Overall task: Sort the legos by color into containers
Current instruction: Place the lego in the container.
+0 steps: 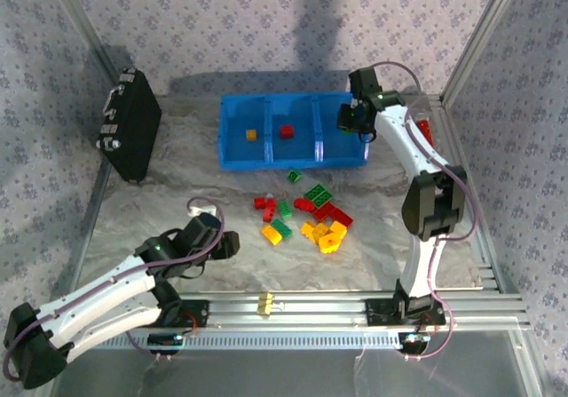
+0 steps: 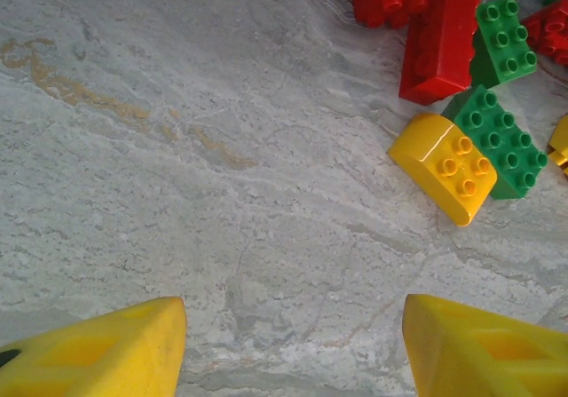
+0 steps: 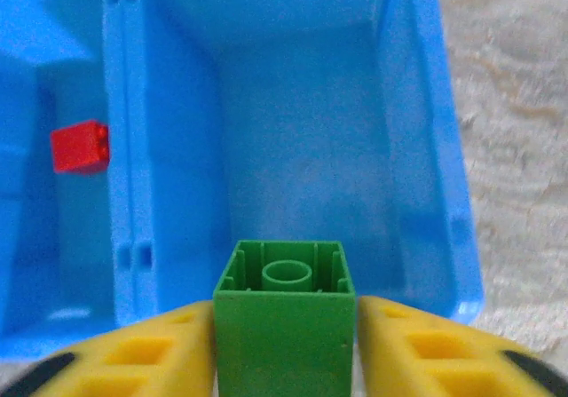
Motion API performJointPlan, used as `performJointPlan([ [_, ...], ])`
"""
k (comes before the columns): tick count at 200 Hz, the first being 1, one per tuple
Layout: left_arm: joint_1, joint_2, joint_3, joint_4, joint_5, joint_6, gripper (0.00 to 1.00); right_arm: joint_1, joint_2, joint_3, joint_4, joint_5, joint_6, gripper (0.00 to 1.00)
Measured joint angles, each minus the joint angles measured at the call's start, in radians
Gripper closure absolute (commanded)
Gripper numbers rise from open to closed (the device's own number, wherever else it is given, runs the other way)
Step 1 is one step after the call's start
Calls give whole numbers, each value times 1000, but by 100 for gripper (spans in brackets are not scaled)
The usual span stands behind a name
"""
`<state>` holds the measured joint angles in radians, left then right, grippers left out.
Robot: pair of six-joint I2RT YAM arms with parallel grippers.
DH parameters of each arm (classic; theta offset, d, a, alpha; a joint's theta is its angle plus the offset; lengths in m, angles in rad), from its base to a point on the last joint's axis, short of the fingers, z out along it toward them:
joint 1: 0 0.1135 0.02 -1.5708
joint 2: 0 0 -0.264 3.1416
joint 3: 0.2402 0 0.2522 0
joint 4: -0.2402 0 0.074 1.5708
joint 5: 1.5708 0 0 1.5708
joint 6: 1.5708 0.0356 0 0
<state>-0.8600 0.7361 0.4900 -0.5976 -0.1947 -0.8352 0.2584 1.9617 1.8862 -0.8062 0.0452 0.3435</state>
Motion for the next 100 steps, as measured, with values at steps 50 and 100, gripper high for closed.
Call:
performJointPlan([
  [50, 0, 2, 20, 4, 0, 0, 34, 20, 13, -2, -8, 35, -8, 15],
  [100, -5, 42, 22, 23, 1, 8, 34, 69, -183, -237, 42, 35, -9, 16],
])
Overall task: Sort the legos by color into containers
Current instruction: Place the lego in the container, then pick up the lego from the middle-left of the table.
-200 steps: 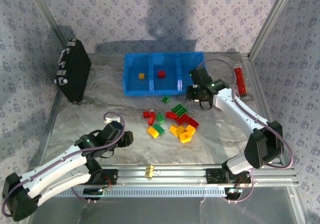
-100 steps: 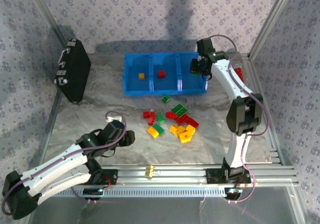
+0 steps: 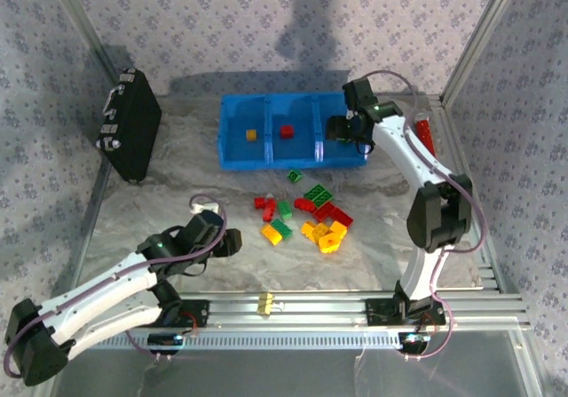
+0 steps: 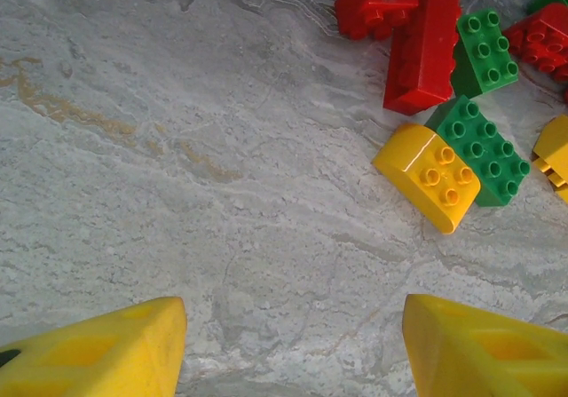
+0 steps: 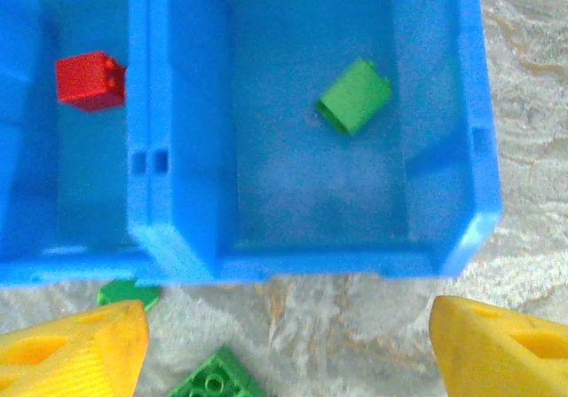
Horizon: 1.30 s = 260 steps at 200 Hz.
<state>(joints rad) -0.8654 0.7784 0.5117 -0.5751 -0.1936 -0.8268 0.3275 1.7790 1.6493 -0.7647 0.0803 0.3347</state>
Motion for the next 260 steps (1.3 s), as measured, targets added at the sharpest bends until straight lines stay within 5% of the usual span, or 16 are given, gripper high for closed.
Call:
performJointPlan([
  [133, -100, 407, 175, 124, 53, 45, 33, 75, -433, -559, 130, -97, 20, 20],
  [260, -119, 745, 331, 156, 130, 179, 22, 61, -628, -776, 166, -115, 54, 19],
])
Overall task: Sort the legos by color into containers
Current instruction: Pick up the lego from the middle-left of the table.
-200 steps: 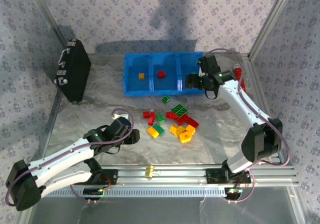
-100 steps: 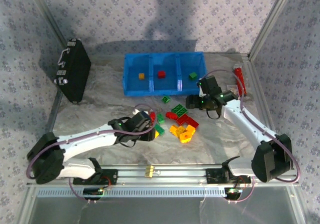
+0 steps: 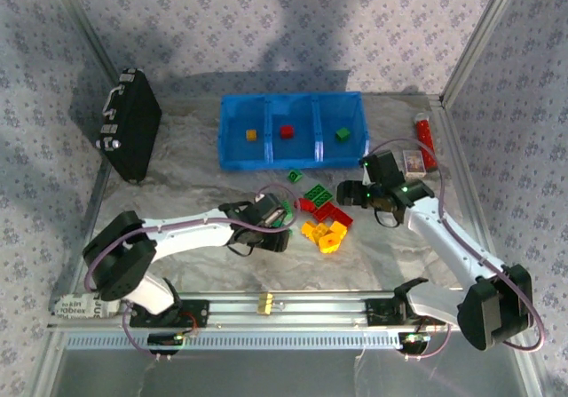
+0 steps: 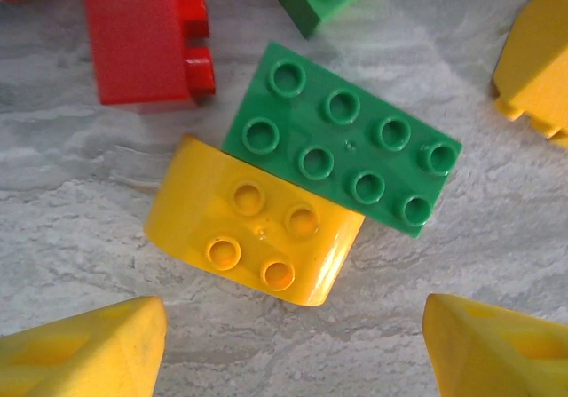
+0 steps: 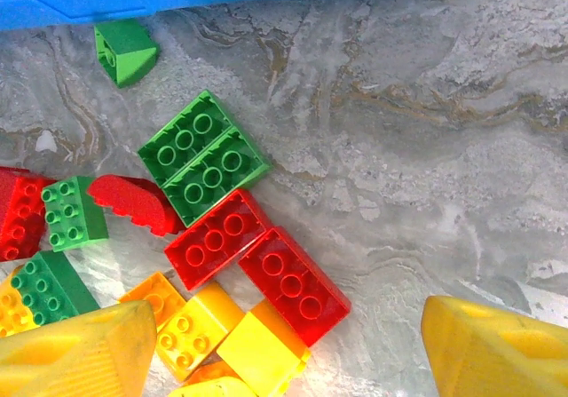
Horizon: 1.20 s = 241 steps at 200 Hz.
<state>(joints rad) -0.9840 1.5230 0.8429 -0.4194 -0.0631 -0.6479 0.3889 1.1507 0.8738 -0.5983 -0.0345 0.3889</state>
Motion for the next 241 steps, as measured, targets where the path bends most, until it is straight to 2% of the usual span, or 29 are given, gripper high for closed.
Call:
performJointPlan([
  [51, 4, 59, 57, -30, 11, 117, 18, -24, -30, -47, 26, -21, 11, 19],
  [118, 61, 133, 114, -79, 23, 237, 15, -60, -52, -61, 35, -54, 14, 19],
  [241, 67, 240, 216, -150, 37, 343, 16, -97, -65, -92, 50, -87, 14, 19],
])
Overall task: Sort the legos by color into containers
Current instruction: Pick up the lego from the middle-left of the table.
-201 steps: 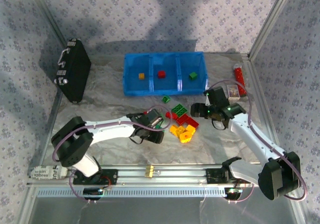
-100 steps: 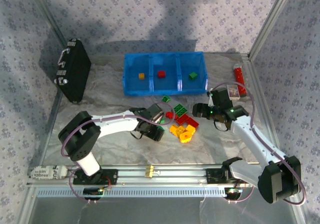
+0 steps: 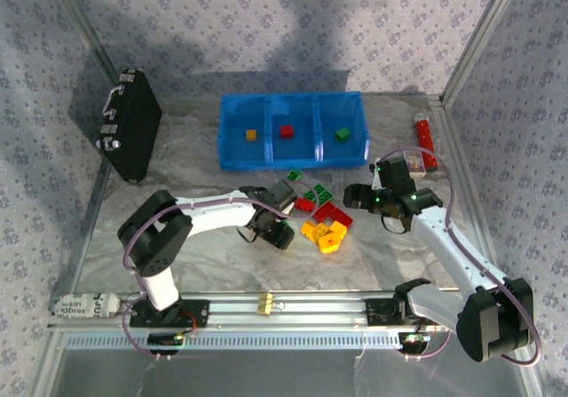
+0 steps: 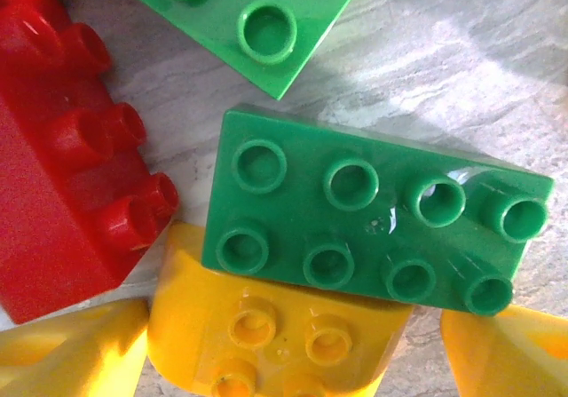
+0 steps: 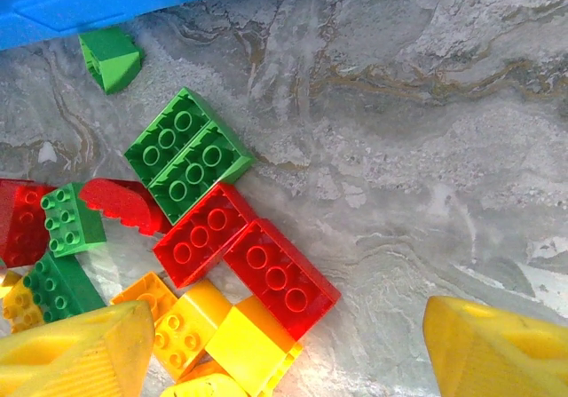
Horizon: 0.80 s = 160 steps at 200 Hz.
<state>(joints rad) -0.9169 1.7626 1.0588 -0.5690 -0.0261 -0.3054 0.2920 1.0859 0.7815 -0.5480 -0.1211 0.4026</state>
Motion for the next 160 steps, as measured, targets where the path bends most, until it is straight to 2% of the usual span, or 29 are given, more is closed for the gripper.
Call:
performJointPlan([
  [77, -5, 19, 31, -45, -19, 16, 28, -24, -48, -32, 3, -9, 0, 19],
  [160, -19, -93, -2, -40, -8, 5, 32, -33, -75, -33, 1, -19, 0, 19],
])
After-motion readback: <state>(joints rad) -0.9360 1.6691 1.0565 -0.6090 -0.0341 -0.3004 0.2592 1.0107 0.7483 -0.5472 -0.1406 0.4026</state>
